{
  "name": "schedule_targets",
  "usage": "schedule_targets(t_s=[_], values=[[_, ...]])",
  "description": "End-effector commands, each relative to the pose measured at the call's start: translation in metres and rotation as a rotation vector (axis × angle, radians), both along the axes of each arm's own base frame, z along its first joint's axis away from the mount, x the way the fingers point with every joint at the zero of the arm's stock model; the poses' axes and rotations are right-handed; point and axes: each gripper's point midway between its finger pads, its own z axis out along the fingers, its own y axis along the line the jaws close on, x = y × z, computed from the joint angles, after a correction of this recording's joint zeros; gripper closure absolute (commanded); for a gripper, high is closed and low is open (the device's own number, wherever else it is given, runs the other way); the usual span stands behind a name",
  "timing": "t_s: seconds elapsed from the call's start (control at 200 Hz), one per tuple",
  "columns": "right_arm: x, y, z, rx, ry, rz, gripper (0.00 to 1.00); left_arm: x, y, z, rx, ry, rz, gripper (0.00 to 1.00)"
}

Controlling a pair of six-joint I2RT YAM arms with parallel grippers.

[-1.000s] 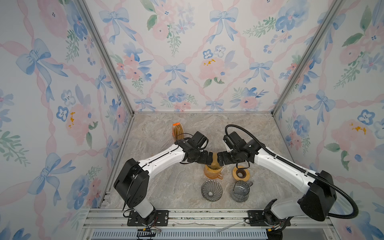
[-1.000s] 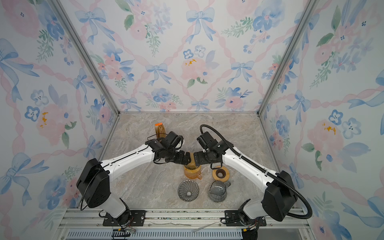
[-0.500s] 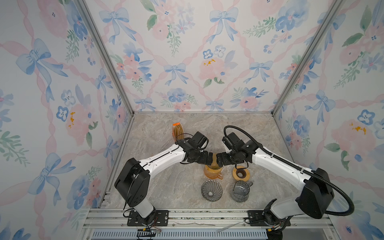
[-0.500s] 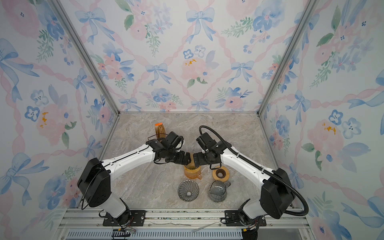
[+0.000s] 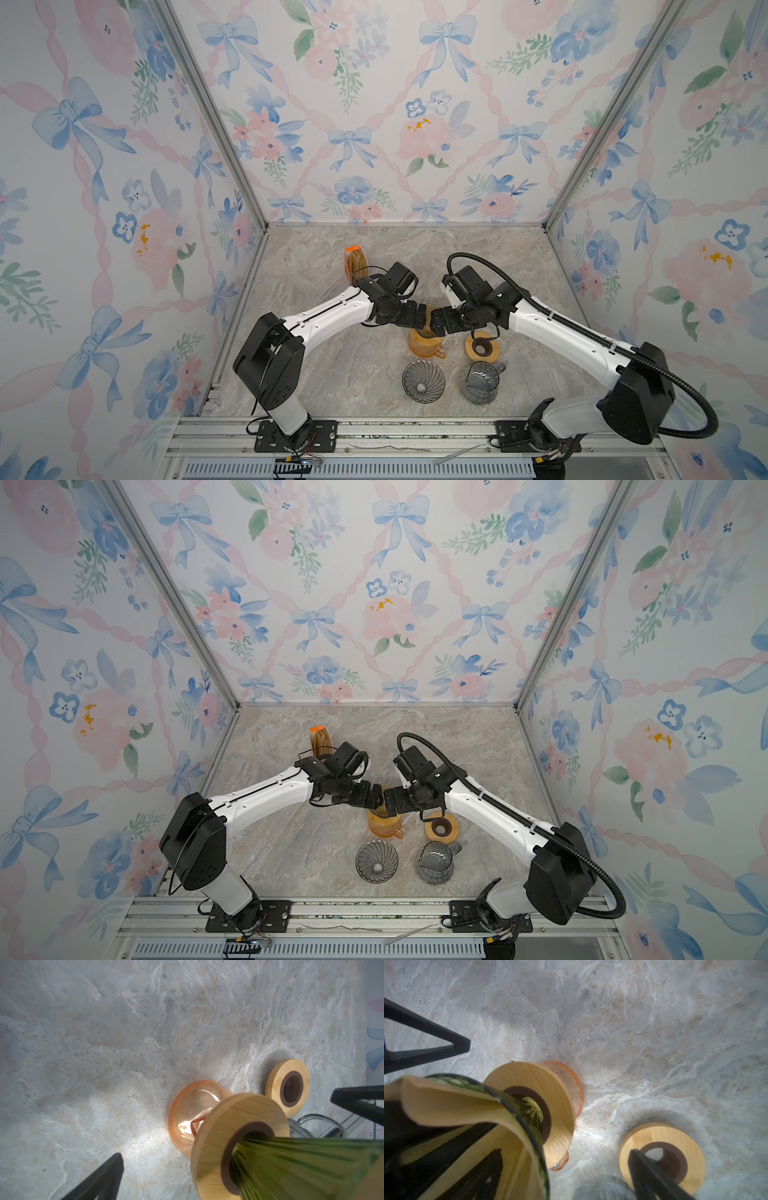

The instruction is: Place the coffee filter in the dripper

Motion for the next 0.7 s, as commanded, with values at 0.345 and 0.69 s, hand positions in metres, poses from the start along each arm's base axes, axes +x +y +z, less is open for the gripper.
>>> schedule_targets(t_s=[0.345, 0.69], values=[[-0.003, 0.004, -0.006, -0.026, 0.008, 0.006, 0.04, 0.003, 0.002, 0.0, 0.009, 0.004, -0.009, 0.02], [0.019, -0.002, 0.003, 0.02, -0.022, -0.061, 0.04, 0.001, 0.003, -0.002, 0.012, 0.007, -0.012, 0.02]])
